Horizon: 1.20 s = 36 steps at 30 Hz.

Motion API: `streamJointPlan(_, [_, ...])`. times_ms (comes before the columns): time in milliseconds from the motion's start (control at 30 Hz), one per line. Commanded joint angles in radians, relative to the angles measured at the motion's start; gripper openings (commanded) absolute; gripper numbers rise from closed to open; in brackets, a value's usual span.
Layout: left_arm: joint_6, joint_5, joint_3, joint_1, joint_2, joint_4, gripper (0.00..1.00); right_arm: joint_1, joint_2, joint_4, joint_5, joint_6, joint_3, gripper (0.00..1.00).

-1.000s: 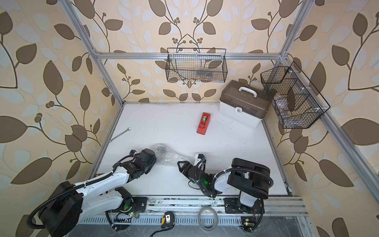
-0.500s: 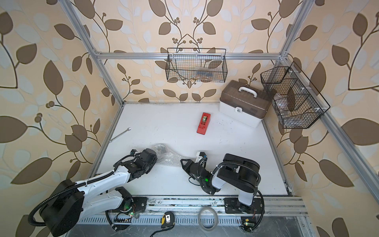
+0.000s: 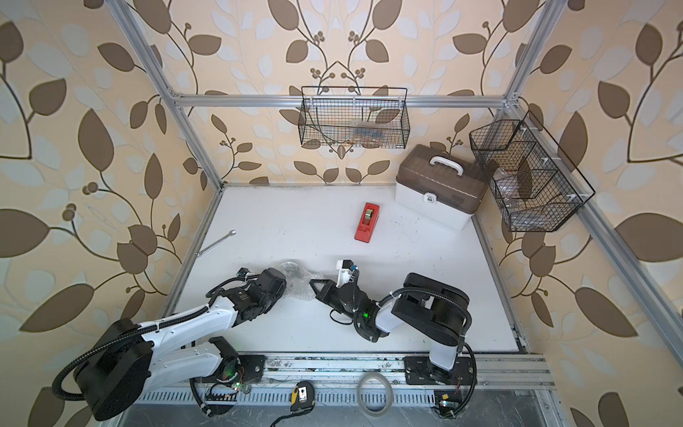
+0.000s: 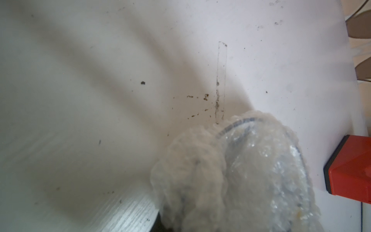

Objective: Wrap bowls in bubble wrap
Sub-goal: Wrap the bowl in bubble wrap.

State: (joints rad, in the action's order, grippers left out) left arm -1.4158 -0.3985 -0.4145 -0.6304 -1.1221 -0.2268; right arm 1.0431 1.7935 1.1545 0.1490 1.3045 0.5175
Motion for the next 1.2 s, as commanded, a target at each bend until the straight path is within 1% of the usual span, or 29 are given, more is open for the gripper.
streamJointPlan(0, [0.017,-0.027,-0.040,-0.019,-0.012,-0.049,0.00,0.012,-0.026,0.013,-0.043,-0.065,0.043,0.00])
streamJointPlan(133, [0.013,-0.030,-0.047,-0.029,-0.024,-0.046,0.00,0.020,-0.059,-0.068,-0.028,-0.098,0.080,0.00])
streamJointPlan(333, [-0.004,-0.042,-0.043,-0.031,-0.015,-0.077,0.00,0.019,-0.150,-0.130,0.045,-0.137,0.040,0.00])
streamJointPlan(500, [0.000,-0.038,-0.032,-0.034,-0.001,-0.077,0.00,-0.002,-0.160,-0.145,0.038,-0.158,0.059,0.00])
streamJointPlan(600, [0.006,-0.034,-0.024,-0.037,0.000,-0.066,0.00,-0.016,-0.138,-0.160,0.027,-0.176,0.101,0.00])
streamJointPlan(700, [0.019,-0.022,-0.032,-0.040,-0.015,-0.054,0.00,-0.022,-0.103,-0.226,0.000,-0.211,0.179,0.00])
streamJointPlan(867, [0.054,-0.001,-0.051,-0.047,-0.055,-0.016,0.00,-0.025,0.000,-0.302,-0.070,-0.255,0.316,0.00])
streamJointPlan(967, [0.078,0.012,-0.066,-0.052,-0.079,0.005,0.00,-0.020,0.068,-0.372,-0.109,-0.279,0.390,0.00])
streamJointPlan(1033, [0.095,0.020,-0.080,-0.054,-0.095,0.009,0.00,-0.018,0.113,-0.459,-0.135,-0.293,0.450,0.00])
streamJointPlan(1167, [0.137,0.053,-0.100,-0.054,-0.139,0.044,0.00,-0.002,0.178,-0.575,-0.128,-0.308,0.504,0.00])
